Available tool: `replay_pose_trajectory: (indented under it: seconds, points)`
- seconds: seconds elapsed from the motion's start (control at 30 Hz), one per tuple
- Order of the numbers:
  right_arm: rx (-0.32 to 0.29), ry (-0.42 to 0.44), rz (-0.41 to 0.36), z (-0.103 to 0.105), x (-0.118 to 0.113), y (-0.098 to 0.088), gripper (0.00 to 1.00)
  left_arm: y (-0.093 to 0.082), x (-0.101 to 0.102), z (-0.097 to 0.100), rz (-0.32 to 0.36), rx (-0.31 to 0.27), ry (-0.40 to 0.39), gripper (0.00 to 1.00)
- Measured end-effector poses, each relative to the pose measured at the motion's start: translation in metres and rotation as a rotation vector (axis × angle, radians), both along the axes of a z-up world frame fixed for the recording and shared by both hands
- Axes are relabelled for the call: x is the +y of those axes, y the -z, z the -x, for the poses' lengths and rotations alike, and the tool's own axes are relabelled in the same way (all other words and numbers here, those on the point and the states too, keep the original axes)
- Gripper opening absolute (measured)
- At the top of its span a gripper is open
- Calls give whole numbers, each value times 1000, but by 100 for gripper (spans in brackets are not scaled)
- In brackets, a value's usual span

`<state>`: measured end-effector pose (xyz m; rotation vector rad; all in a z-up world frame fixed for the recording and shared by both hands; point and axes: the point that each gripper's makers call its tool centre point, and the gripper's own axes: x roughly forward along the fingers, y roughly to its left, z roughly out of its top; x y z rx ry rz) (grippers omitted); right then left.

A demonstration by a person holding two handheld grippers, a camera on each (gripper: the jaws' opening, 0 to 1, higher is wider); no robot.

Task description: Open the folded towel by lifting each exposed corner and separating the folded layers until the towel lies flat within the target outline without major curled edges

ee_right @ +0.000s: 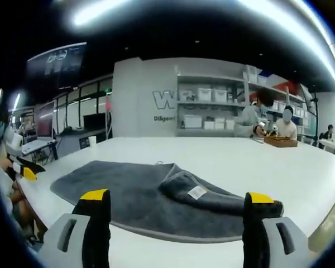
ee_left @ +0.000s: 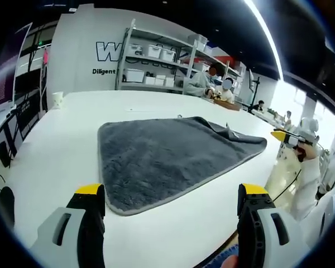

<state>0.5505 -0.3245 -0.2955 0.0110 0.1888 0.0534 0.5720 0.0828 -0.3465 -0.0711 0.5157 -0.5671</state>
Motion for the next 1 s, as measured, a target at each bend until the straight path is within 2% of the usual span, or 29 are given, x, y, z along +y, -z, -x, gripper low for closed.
replay_pose_trajectory:
  seconds: [0.57, 0.77, 0.9, 1.0]
  points:
    - [-12, 10, -3, -2, -11, 1, 99, 5, -7, -1, -14, 14, 12, 98]
    - [-35, -77, 13, -13, -7, 4, 97, 5, -5, -2, -10, 17, 18, 98]
    - [29, -172, 112, -33, -9, 25, 96, 5, -3, -4, -8, 14, 22, 98]
    - [53, -256, 119, -43, -5, 33, 95, 5, -3, -6, 3, 13, 23, 98]
